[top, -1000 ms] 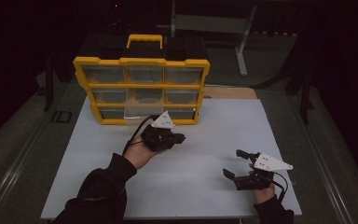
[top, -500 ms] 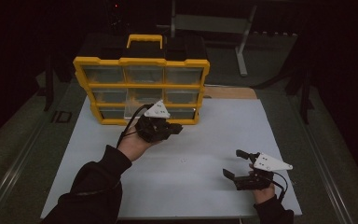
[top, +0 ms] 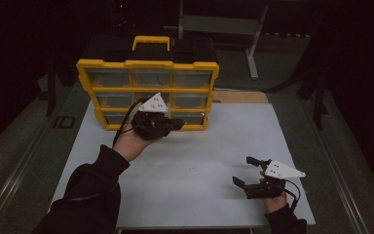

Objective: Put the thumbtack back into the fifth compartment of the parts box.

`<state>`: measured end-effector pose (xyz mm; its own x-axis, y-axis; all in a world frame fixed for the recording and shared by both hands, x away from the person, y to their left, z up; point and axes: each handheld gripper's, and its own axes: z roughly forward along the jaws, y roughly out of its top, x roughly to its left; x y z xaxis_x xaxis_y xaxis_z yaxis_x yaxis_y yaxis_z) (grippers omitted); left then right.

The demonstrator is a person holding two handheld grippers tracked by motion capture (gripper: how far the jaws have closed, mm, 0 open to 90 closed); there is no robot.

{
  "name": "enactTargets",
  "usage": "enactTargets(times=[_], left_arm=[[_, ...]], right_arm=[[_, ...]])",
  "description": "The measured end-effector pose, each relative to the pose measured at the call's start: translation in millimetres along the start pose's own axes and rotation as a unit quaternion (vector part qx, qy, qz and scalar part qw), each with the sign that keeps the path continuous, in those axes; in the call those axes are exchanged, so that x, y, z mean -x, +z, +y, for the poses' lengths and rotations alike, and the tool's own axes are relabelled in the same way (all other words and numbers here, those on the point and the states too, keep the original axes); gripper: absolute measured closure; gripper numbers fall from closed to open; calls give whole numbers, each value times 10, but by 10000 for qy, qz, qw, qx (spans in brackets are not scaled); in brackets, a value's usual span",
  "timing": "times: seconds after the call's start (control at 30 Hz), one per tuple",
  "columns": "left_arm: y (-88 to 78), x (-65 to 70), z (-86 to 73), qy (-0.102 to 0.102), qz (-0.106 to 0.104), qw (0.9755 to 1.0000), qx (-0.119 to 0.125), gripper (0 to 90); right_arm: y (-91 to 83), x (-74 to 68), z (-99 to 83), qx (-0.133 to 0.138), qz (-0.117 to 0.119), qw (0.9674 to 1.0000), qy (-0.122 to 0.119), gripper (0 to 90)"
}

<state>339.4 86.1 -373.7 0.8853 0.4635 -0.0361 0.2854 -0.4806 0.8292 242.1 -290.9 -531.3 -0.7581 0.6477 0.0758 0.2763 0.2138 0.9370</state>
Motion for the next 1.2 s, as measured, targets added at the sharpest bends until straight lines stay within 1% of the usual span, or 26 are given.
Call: enactTargets(times=[0.27,0.4,0.53,0.73,0.8,0.83,0.9,0.93,1.0,1.03,1.13,1.2], left_arm=[[-168,-84,86,-47,151,9998,137,848],[-251,-130,123,-77,318,9993,185,848],[-333,-178,144,-121,393,9988,259,848],[-419,-235,149,-152,567,9979,277,848],[-438,-263,137,-195,629,9974,285,848],[-445,-272,130,-220,695,9969,284,848],[-455,-298,108,-275,739,9964,301,848],[-457,-308,95,-283,816,9958,293,848],[-456,-330,70,-341,878,9952,280,848],[-455,-339,58,-363,959,9944,271,848],[-437,-358,15,-457,1104,9925,273,847],[-419,-370,-16,-508,1168,9915,254,847]], right_arm=[[1,-1,1,0,0,10000,7,89],[1,-1,1,2,-1,10000,7,89],[3,-3,1,0,3,10000,7,89],[6,-3,0,1,1,10000,1,89],[6,-3,0,4,5,10000,11,89],[6,-4,1,5,1,10000,9,89],[2,-6,3,2,2,10000,8,89],[1,-6,2,6,5,10000,1,89],[1,-4,1,9,0,10000,8,89],[1,-3,1,8,1,10000,11,89],[3,-6,1,5,4,10000,6,89],[2,-7,3,-1,-1,10000,7,89]])
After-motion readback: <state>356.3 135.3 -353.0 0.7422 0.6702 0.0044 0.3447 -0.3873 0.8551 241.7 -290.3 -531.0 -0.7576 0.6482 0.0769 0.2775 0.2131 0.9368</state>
